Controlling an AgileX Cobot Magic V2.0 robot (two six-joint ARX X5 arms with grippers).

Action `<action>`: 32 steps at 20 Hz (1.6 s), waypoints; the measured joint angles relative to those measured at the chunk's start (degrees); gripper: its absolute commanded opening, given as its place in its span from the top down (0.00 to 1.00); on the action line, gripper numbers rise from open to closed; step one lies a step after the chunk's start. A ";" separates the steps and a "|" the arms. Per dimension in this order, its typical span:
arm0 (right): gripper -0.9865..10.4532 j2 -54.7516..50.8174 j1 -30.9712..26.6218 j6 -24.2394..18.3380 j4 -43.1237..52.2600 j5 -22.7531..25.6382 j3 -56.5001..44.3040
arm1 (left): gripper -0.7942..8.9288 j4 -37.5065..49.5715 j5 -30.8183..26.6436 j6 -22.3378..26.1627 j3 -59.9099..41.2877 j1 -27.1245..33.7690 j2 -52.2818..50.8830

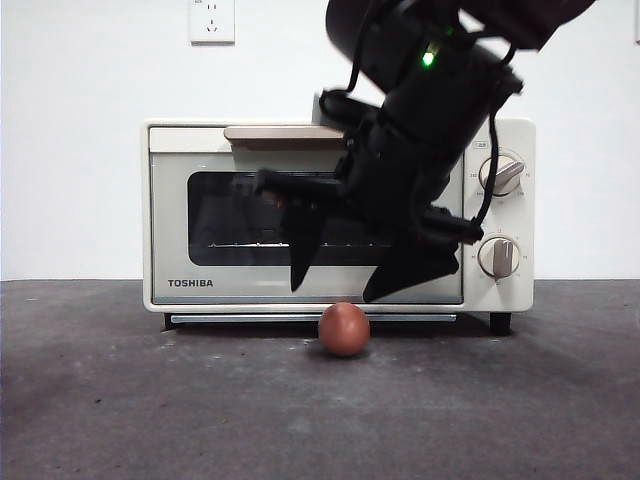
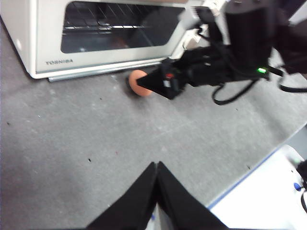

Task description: Eggoven

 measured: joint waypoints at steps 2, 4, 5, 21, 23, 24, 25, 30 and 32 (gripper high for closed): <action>0.60 1.75 -0.81 -0.04 -1.40 0.15 1.77 | 0.91 -0.22 0.00 0.00 0.00 -0.42 -0.02; 0.60 2.58 -1.51 -0.04 -1.36 0.13 2.58 | 0.91 -0.59 0.00 0.00 0.00 -0.57 -0.02; 0.60 2.62 -1.70 -0.04 -1.31 0.17 2.64 | 0.91 -0.59 0.00 0.00 0.00 -0.57 0.00; 0.60 6.64 -3.41 -0.66 1.60 -0.02 2.86 | 0.91 0.50 0.02 0.02 0.00 -0.57 0.00; 0.60 7.39 -3.43 -0.63 2.25 -0.02 2.86 | 0.91 0.48 0.00 0.00 0.00 -0.57 0.00; 0.60 8.04 -3.41 -0.66 2.82 -0.20 2.86 | 0.91 0.50 0.02 0.00 0.00 -0.57 0.00; 0.60 8.74 -3.41 -0.66 3.34 -0.35 2.86 | 0.91 0.48 0.00 0.00 0.00 -0.57 0.00; 0.70 9.42 -3.39 -0.63 4.00 0.02 2.86 | 0.91 0.48 0.00 0.00 0.00 -0.57 0.00; 0.78 9.42 -3.39 -0.63 3.85 0.09 2.89 | 0.91 0.50 0.00 0.00 0.00 -0.57 0.00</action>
